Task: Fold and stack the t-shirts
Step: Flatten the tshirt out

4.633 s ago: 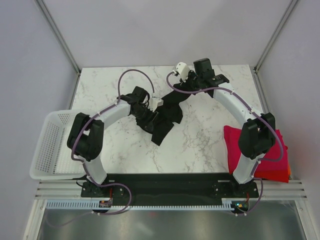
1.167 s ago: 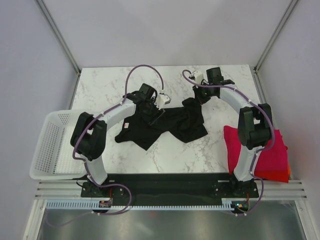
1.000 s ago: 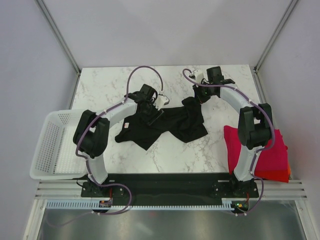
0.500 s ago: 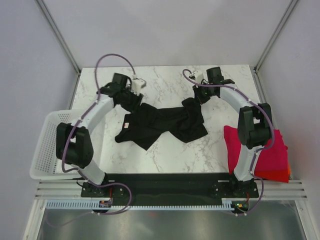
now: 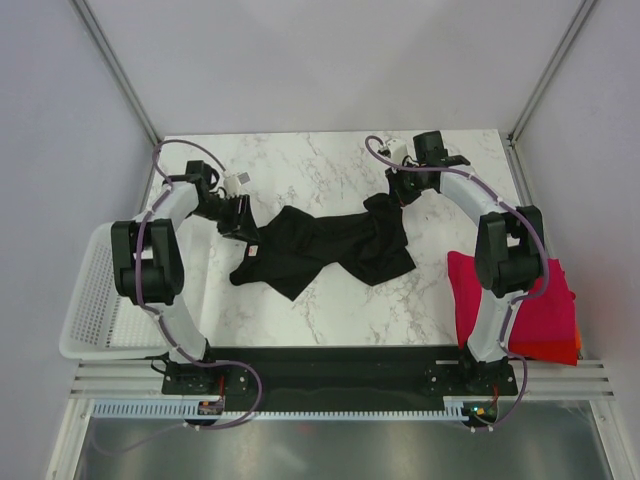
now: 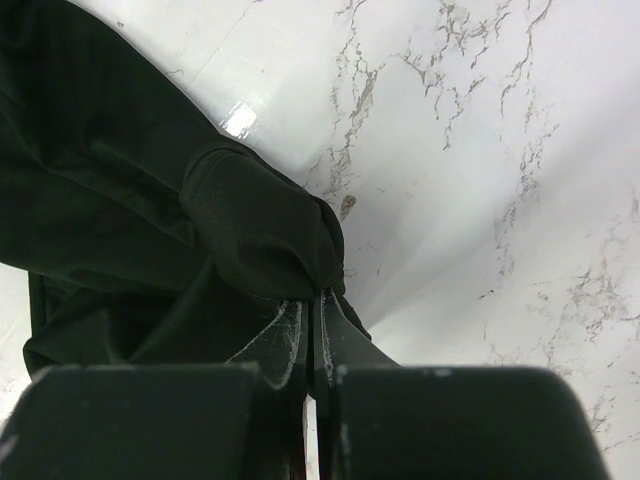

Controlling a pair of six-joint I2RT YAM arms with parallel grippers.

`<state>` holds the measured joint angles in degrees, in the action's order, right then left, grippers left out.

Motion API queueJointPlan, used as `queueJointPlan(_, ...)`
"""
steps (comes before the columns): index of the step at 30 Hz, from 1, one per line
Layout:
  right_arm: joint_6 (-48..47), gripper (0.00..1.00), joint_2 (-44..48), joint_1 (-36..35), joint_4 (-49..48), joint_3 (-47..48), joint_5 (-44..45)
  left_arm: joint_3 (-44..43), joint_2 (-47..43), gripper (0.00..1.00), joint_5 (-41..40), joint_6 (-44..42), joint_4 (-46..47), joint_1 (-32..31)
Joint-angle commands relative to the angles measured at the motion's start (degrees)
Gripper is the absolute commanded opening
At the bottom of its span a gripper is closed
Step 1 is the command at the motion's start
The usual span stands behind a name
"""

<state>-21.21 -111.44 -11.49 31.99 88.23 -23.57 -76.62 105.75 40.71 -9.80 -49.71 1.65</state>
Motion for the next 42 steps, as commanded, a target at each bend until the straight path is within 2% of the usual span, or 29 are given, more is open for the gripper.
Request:
queueJointPlan(1, -0.76, 0.0, 0.43, 0.06, 0.44, 2.21, -0.51, -1.51, 1.03, 0.47, 2.8, 2.33, -0.3, 1.25)
queueJointPlan(14, -1.29, 0.0, 0.52, 0.15, 0.62, 1.95, -0.25, -4.85, 8.67, 0.46, -0.36, 1.72, 1.02, 1.43)
queueJointPlan(34, -1.46, 0.0, 0.34, 0.15, 0.71, 1.51, 0.81, -10.38, 16.32, 0.45, 1.13, 1.45, 1.46, -0.15)
queueJointPlan(42, -2.17, 0.0, 0.78, 0.15, 0.8, 0.9, 1.6, -9.69, 15.98, 0.37, 1.57, 1.02, 1.11, -0.95)
